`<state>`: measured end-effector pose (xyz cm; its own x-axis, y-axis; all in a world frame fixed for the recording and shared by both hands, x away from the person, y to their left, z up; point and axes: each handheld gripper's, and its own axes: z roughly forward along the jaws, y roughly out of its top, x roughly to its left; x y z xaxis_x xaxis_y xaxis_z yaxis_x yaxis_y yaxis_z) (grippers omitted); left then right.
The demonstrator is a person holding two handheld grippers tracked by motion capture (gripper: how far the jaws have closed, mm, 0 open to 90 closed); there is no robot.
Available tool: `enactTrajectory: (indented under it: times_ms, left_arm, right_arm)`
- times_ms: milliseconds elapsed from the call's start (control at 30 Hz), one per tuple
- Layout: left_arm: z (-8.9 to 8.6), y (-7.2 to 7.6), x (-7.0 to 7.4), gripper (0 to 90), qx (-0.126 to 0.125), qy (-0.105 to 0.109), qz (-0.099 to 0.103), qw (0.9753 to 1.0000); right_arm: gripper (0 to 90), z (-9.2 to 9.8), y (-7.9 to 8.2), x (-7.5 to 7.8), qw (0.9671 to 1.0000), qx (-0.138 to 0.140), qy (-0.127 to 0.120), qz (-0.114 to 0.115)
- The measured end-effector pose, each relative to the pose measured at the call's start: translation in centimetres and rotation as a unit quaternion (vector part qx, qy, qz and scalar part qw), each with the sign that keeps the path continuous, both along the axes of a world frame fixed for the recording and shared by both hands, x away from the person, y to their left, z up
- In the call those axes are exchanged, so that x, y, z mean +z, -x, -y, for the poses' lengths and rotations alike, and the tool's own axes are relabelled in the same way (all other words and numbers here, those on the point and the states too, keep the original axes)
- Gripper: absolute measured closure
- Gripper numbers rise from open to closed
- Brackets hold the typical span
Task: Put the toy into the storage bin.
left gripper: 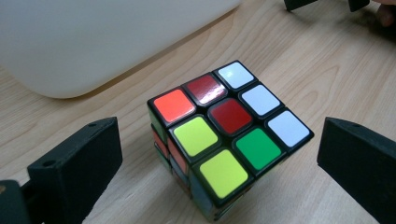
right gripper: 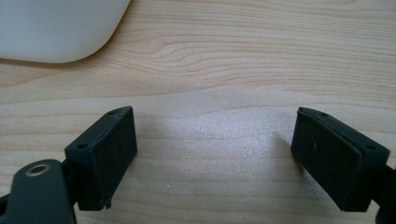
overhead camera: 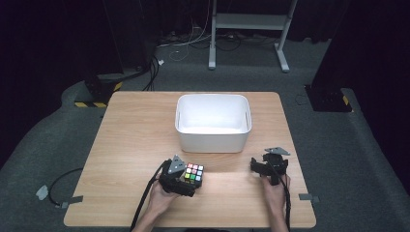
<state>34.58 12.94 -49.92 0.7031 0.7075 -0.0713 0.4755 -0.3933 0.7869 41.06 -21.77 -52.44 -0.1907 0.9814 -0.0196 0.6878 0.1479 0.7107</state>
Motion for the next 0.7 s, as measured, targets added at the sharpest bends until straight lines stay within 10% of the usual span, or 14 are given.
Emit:
enactTrajectory:
  times_ms: [700]
  left_arm:
    - [1.8, -1.2, -1.6, 4.3, 0.009, -0.005, 0.001, 0.9999]
  right_arm:
    - [14.1, 0.0, 0.0, 0.0, 1.0000, -0.001, 0.000, 0.000]
